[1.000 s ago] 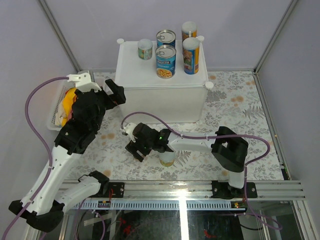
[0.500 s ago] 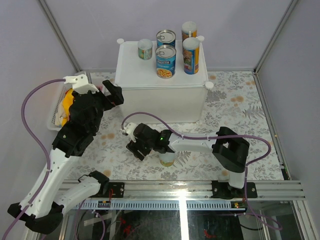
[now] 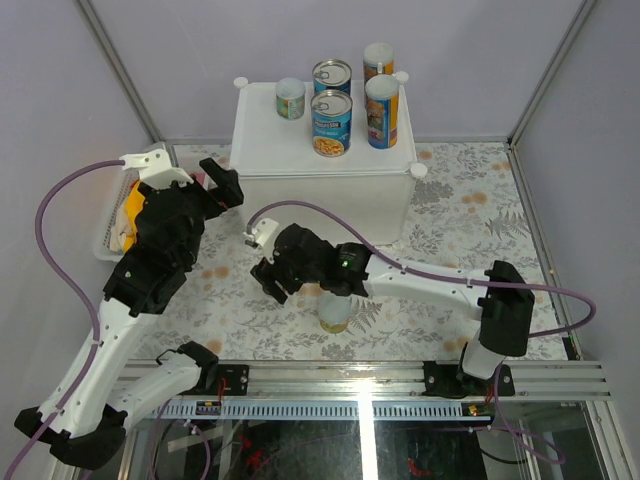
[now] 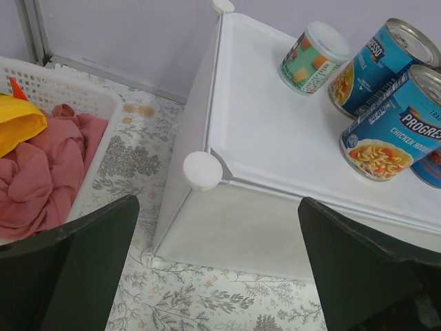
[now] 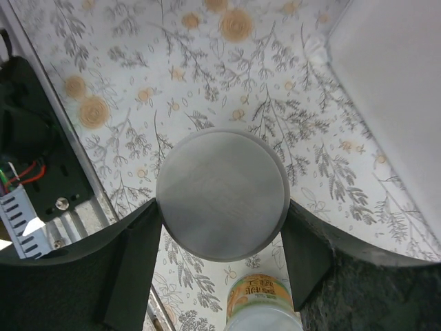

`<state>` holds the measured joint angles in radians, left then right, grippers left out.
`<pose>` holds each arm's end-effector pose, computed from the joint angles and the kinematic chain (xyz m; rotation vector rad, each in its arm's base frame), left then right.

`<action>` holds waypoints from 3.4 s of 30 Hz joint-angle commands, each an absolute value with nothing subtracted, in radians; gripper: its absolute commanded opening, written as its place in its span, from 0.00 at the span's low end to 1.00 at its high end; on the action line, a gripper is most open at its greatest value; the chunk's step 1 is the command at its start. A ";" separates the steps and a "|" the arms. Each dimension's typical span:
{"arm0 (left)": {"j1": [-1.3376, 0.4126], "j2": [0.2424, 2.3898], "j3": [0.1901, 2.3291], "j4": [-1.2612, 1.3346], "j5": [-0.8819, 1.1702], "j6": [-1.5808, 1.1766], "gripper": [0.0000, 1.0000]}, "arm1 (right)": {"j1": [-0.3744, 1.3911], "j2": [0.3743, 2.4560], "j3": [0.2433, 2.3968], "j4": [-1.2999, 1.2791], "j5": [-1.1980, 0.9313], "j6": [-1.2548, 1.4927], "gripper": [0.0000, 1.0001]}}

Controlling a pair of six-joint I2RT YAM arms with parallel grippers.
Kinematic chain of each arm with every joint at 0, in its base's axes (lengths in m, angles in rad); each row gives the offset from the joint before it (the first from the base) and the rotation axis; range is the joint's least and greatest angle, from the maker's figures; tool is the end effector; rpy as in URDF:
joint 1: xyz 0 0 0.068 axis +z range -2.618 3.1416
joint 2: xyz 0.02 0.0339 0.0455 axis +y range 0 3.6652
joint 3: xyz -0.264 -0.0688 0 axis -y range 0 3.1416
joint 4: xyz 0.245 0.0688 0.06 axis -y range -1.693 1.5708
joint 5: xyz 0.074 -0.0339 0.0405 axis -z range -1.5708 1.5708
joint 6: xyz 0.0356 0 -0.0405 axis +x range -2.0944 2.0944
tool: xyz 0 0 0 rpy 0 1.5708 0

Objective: Place and organize the canned foods onto the counter

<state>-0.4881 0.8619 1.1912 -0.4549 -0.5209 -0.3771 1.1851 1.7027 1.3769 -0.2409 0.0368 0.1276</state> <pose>0.1537 -0.0616 0.4368 -0.2937 1.6582 -0.2093 0.1511 0.3687 0.2948 -1.1038 1.9338 0.7134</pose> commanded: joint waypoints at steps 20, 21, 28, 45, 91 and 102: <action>-0.491 0.866 1.184 -0.300 -0.570 -0.363 1.00 | 1.173 1.659 2.113 -0.565 0.253 0.023 0.11; -0.491 0.867 1.185 -0.298 -0.570 -0.364 1.00 | 1.163 1.689 2.143 -0.575 0.256 0.021 0.11; -0.490 0.881 1.189 -0.284 -0.568 -0.360 1.00 | 1.073 1.802 2.325 -0.599 0.243 0.030 0.10; -0.490 0.928 1.166 -0.210 -0.552 -0.338 1.00 | 0.923 1.968 2.489 -0.551 0.223 0.078 0.10; -0.491 0.940 1.124 -0.171 -0.500 -0.344 1.00 | 0.834 2.082 2.495 -0.586 0.233 0.171 0.72; -0.491 0.939 1.129 -0.181 -0.492 -0.349 1.00 | 0.834 2.073 2.489 -0.570 0.220 0.167 0.80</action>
<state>-0.4885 0.9485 1.1320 -0.2382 -0.4969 -0.3439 0.8383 2.0815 2.4756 -0.6376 0.2237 0.1696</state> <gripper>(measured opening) 0.996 0.800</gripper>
